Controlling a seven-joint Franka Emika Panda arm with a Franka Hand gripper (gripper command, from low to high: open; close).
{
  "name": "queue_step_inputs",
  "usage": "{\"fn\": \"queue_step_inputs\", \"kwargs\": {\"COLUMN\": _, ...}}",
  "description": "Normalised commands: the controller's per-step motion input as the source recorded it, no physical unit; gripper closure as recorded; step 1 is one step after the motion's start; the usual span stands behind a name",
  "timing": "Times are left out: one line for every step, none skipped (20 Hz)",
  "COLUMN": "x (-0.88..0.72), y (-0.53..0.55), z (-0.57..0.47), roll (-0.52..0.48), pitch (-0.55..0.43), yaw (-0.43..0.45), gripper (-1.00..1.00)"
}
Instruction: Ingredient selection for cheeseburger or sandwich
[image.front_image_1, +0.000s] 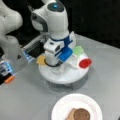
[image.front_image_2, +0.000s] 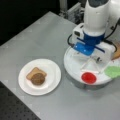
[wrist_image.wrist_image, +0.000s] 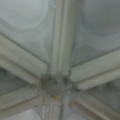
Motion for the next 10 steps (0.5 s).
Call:
{"fn": "queue_step_inputs", "kwargs": {"x": -0.16, "y": -0.05, "z": -0.17, "roll": 0.036, "pitch": -0.213, "yaw": 0.132, "gripper": -1.00}}
{"fn": "queue_step_inputs", "kwargs": {"x": -0.15, "y": -0.04, "z": -0.16, "roll": 0.041, "pitch": -0.203, "yaw": 0.120, "gripper": -1.00}}
{"fn": "queue_step_inputs", "kwargs": {"x": -0.14, "y": -0.03, "z": -0.16, "roll": 0.045, "pitch": -0.193, "yaw": 0.106, "gripper": -1.00}}
{"fn": "queue_step_inputs", "kwargs": {"x": -0.14, "y": -0.01, "z": -0.15, "roll": 0.048, "pitch": -0.185, "yaw": 0.090, "gripper": -1.00}}
{"fn": "queue_step_inputs", "kwargs": {"x": -0.13, "y": 0.00, "z": -0.15, "roll": 0.052, "pitch": -0.177, "yaw": 0.077, "gripper": -1.00}}
{"fn": "queue_step_inputs", "kwargs": {"x": -0.12, "y": 0.02, "z": -0.15, "roll": 0.058, "pitch": -0.177, "yaw": 0.066, "gripper": -1.00}}
{"fn": "queue_step_inputs", "kwargs": {"x": -0.12, "y": 0.03, "z": -0.14, "roll": 0.060, "pitch": -0.173, "yaw": 0.063, "gripper": -1.00}}
{"fn": "queue_step_inputs", "kwargs": {"x": -0.11, "y": 0.03, "z": -0.14, "roll": 0.061, "pitch": -0.172, "yaw": 0.060, "gripper": -1.00}}
{"fn": "queue_step_inputs", "kwargs": {"x": -0.11, "y": 0.04, "z": -0.14, "roll": 0.061, "pitch": -0.168, "yaw": 0.060, "gripper": -1.00}}
{"fn": "queue_step_inputs", "kwargs": {"x": -0.11, "y": 0.04, "z": -0.14, "roll": 0.061, "pitch": -0.165, "yaw": 0.062, "gripper": -1.00}}
